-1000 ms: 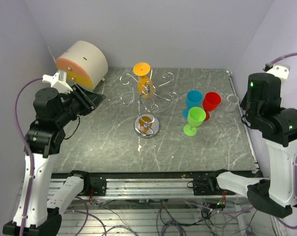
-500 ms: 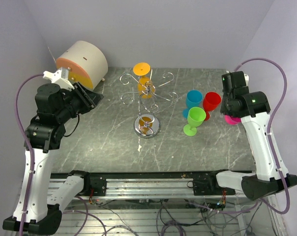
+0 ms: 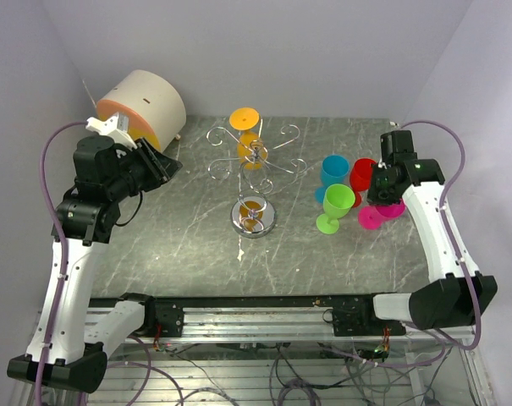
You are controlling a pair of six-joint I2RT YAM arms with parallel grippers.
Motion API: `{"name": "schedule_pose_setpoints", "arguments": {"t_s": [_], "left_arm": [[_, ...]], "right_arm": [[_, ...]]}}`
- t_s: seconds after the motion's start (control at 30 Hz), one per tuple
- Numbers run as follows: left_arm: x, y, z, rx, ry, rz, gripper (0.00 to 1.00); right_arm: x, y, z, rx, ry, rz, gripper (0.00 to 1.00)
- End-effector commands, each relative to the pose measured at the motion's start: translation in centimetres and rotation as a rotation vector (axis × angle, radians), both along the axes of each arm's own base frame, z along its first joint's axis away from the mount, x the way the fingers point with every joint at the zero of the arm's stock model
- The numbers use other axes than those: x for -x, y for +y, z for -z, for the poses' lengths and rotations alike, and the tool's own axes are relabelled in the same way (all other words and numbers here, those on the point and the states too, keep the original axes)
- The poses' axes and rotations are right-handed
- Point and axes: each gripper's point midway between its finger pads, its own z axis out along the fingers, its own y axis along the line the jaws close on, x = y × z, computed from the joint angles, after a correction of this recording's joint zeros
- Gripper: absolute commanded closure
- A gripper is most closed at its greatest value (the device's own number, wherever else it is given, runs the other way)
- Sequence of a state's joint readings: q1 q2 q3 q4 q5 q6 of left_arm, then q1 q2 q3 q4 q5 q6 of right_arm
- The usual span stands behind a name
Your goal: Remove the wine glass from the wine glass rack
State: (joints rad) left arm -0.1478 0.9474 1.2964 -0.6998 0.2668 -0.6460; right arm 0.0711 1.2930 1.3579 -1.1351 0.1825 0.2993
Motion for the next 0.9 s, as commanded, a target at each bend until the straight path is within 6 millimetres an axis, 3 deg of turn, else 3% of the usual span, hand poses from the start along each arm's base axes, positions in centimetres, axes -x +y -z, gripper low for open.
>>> {"name": "schedule_pose_setpoints", "arguments": {"t_s": [0.0, 0.37, 0.53, 0.7, 0.87], "left_arm": [[-0.2, -0.2, -1.2, -0.009, -0.07, 0.025, 0.57], [-1.6, -0.7, -1.6, -0.009, -0.079, 0.043, 0.53], [-2.6, -1.0, -1.9, -0.019, -0.082, 0.058, 0.52], [-3.5, -1.4, -2.7, -0.009, -0.101, 0.074, 0.5], [-4.5, -1.6, -4.0, -0.007, -0.127, 0.078, 0.48]], "right_arm": [[-1.6, 1.1, 0.7, -0.059, -0.02, -0.049, 1.0], [-2.2, 1.7, 4.3, -0.083, 0.06, -0.07, 1.0], [-2.5, 2.0, 4.9, -0.099, 0.069, -0.082, 1.0], [-2.7, 2.2, 4.8, -0.108, 0.064, -0.097, 0.88], [-3.1, 2.2, 3.4, -0.103, 0.025, -0.097, 0.73]]}}
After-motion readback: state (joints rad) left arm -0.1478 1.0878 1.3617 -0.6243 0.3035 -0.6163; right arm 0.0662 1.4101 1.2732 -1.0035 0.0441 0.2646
